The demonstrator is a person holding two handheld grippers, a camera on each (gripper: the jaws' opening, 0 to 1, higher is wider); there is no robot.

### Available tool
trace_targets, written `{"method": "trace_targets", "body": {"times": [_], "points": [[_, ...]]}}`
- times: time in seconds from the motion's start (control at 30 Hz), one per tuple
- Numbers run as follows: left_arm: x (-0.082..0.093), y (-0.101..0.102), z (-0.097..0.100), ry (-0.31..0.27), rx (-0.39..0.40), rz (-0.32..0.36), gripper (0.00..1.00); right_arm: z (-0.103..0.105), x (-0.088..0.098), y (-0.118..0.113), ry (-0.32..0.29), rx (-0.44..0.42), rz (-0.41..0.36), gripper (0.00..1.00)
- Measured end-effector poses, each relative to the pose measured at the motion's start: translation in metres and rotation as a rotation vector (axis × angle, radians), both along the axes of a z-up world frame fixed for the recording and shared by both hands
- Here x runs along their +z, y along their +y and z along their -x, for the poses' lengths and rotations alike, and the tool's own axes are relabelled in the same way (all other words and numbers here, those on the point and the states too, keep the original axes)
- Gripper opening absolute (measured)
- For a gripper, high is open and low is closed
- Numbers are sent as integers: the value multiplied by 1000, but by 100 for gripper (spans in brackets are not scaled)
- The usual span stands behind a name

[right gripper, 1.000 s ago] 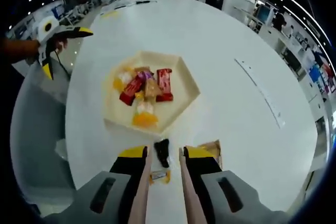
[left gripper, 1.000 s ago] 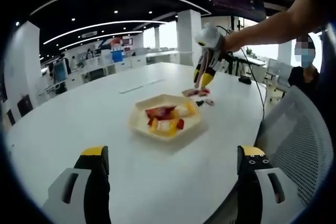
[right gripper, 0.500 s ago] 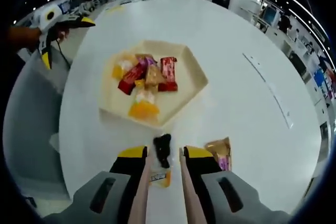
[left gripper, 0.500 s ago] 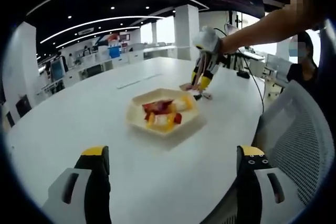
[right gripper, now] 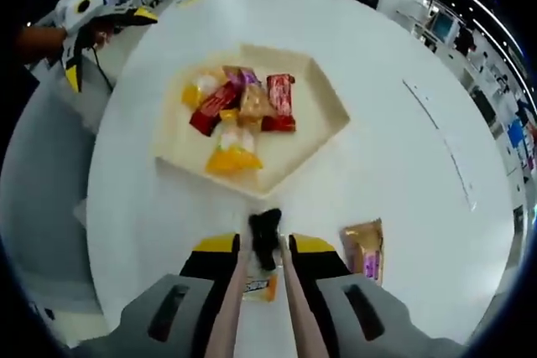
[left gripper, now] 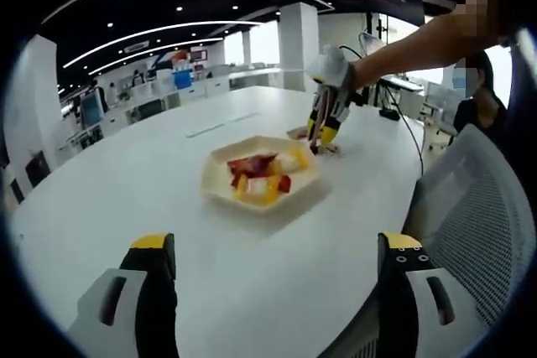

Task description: Place the target food into the container with the food tongs after gripping and lifting it, then release it inside without dropping or visibly crushing the food.

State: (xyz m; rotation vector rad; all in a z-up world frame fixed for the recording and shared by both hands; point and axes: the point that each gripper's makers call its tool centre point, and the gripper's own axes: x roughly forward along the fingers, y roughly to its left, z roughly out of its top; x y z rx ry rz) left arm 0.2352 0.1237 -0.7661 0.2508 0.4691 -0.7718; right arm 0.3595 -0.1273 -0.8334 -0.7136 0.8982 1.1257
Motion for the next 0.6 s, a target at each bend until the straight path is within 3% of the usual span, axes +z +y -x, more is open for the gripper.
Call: {"method": "trace_targets", "body": {"times": [0.07,0.2,0.27,0.6], "points": [[-1,0,0,1,1,0,97,1,0,-1,15,-36,-6,20],[-1,0,0,0,-1,-5,97,2,-1,0,5,-15,11,17],[-1,1,0,1,2,-6,97,0,-1,-1,31,-82,7,17],[0,1,-1,-3,2,-1,97,-3,2,-7,16,-128,7,17]]}}
